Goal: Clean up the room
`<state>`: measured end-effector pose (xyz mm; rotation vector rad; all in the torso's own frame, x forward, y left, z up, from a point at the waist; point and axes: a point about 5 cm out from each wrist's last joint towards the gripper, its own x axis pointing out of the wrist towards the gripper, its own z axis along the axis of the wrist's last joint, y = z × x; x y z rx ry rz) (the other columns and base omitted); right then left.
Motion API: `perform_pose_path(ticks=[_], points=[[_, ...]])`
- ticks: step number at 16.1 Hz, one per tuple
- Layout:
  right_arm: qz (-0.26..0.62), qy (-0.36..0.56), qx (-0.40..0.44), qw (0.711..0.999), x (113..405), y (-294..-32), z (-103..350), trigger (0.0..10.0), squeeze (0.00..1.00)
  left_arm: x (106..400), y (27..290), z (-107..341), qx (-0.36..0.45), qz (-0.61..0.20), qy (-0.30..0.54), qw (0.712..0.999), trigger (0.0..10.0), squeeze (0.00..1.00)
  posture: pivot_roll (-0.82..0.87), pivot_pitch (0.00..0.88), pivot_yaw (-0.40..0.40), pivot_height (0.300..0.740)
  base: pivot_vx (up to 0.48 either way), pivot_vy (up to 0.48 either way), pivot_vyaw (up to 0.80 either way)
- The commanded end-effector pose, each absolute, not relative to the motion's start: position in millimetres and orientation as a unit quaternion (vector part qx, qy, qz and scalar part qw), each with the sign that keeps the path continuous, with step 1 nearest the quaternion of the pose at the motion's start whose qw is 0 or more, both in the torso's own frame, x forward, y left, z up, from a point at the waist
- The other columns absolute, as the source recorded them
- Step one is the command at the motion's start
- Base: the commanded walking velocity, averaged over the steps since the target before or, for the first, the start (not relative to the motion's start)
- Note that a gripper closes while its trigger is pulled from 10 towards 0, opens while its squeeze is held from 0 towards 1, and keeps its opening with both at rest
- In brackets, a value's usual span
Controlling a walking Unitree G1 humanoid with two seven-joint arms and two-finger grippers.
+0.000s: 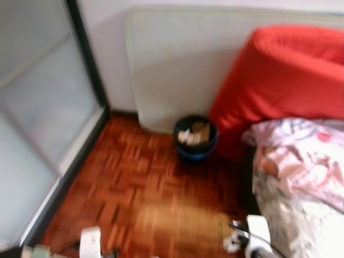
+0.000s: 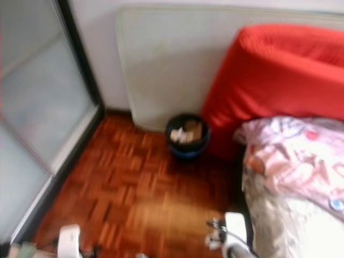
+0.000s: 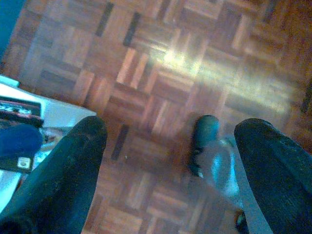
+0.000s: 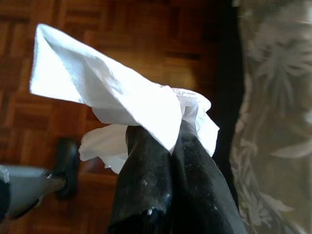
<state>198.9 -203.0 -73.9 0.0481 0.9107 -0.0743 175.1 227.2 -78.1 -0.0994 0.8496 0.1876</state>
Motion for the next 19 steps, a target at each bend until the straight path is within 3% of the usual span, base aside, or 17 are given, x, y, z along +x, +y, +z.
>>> perform_pose_path(ticks=[1, 13, 19], points=[[-0.028, 0.441, 0.024, 0.897, 199.4, -199.3, -74.2, 10.0, 0.00, 178.3, 231.5, -75.6, -0.041, 0.090, 0.410, 0.907, 10.0, 0.00, 0.15, 0.075, -0.014, 0.740, 0.247, 0.000, 0.00], [-0.023, 0.439, 0.038, 0.897, 199.9, -197.7, -74.1, 10.0, 0.00, 178.9, 231.7, -75.3, -0.040, 0.087, 0.410, 0.907, 10.0, 0.00, 0.15, 0.083, -0.011, 0.740, 0.265, 0.000, 0.72], [-0.030, 0.439, 0.046, 0.897, 199.0, -198.0, -74.6, 10.0, 0.00, 178.6, 231.5, -75.5, -0.039, 0.086, 0.410, 0.907, 10.0, 0.00, 0.16, 0.081, -0.011, 0.740, 0.151, 0.000, 0.00]])
